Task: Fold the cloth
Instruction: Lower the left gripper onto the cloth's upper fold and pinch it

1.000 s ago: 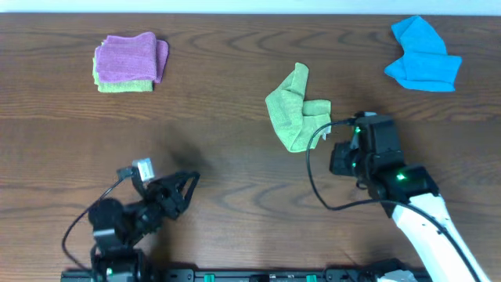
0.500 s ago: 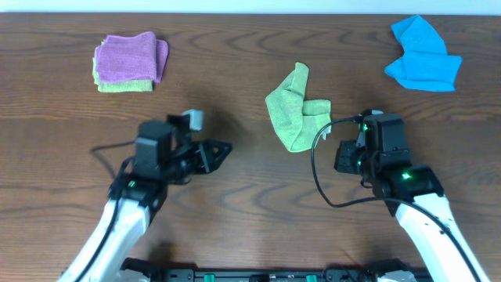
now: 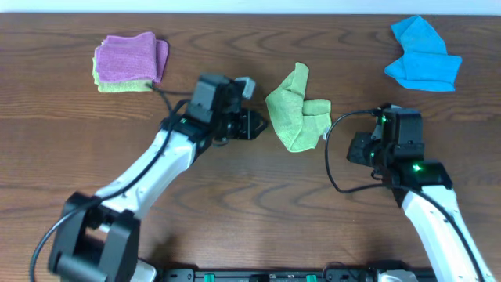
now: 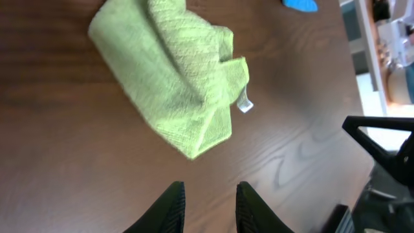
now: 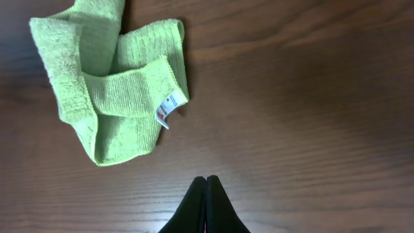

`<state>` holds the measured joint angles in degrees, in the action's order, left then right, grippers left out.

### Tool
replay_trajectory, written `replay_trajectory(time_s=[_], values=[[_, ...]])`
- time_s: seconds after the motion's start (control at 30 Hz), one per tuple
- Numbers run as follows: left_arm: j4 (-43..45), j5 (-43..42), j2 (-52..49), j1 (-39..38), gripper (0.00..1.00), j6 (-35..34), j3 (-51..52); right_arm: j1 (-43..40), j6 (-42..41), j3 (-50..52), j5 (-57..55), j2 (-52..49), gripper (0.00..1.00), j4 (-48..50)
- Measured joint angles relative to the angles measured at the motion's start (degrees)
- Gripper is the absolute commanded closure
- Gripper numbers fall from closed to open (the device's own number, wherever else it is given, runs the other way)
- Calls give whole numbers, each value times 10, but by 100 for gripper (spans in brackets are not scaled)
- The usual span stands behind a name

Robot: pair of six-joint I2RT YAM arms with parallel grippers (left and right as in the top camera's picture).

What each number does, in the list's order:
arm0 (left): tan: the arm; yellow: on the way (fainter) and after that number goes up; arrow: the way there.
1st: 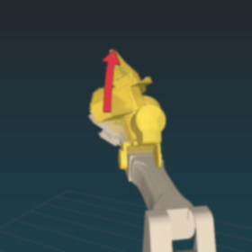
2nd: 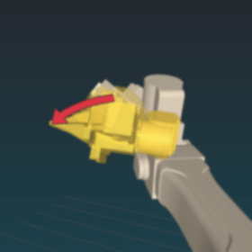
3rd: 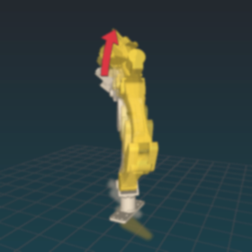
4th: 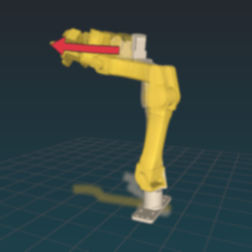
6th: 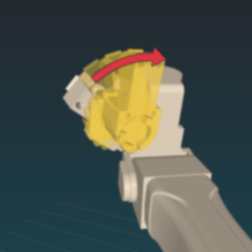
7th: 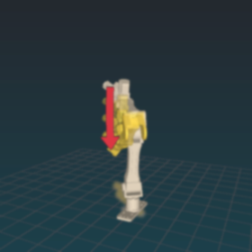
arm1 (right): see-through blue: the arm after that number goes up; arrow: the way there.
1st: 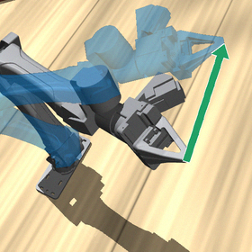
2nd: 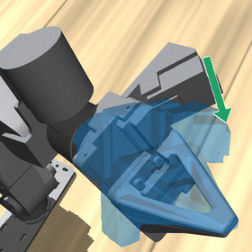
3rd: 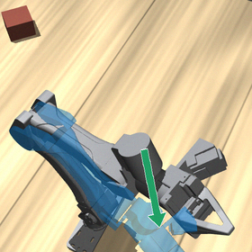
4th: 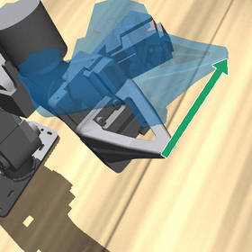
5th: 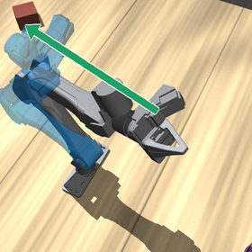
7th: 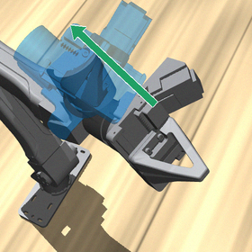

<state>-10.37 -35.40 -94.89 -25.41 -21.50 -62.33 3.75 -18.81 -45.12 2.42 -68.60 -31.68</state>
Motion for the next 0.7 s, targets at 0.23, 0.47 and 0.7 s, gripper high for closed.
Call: replay_trajectory(time_s=[0.23,0.47,0.7], values=[[-53,14,-84,-23,72,38,-111,-2,0,0,5,-32,99,28],[-121,41,-166,-49,73,75,-221,-40,0,0,7,-49,99,43],[-167,77,-238,-75,73,111,-328,-48,0,0,11,-68,99,54]])
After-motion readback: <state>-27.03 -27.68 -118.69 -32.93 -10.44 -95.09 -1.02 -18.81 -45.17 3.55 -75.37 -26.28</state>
